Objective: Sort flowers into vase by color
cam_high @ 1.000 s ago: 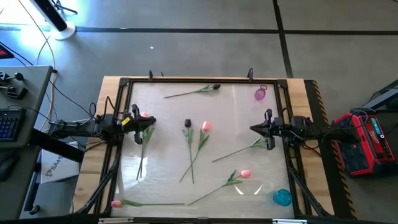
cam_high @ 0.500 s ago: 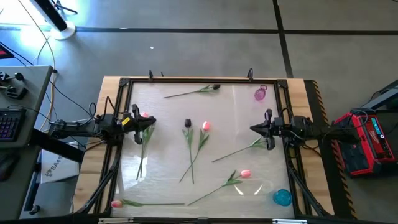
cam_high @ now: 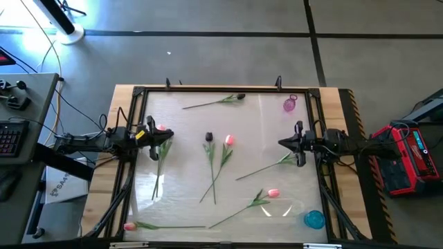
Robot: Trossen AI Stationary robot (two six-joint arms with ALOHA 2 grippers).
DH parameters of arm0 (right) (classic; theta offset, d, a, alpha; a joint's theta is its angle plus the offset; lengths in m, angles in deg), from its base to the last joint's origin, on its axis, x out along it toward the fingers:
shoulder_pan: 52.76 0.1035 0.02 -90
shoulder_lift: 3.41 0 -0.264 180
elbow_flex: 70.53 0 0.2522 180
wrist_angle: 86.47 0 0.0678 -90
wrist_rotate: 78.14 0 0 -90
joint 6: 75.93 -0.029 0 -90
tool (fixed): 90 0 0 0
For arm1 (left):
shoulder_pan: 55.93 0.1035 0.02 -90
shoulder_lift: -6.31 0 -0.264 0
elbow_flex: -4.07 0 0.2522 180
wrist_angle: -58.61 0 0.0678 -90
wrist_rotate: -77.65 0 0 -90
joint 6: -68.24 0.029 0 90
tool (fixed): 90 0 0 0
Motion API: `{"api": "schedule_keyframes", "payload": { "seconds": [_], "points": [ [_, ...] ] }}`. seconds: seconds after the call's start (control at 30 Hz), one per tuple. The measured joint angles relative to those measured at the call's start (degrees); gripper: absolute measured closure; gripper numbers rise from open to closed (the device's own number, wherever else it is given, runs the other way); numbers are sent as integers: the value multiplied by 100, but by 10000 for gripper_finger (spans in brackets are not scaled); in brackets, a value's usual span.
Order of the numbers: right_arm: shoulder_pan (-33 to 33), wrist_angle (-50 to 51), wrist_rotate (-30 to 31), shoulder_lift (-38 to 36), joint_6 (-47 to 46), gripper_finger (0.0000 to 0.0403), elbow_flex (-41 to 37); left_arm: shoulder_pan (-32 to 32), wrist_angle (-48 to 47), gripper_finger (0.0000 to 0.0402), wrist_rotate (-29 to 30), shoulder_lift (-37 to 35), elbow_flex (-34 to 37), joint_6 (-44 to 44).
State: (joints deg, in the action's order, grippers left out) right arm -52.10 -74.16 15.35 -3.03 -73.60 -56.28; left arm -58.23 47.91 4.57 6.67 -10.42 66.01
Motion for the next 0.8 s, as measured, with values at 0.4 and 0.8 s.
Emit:
{"api": "schedule_keyframes", "payload": {
  "seconds": [0.4, 0.8],
  "points": [
    [-3, -1176, 22, 0, 807, 403, 0, 2, 296, 401, 36, 0, 2, 517],
    [-3, -3015, 1101, -2, -597, 403, 42, 4, 937, 401, 353, 10, 2, 1762]
  ]
}}
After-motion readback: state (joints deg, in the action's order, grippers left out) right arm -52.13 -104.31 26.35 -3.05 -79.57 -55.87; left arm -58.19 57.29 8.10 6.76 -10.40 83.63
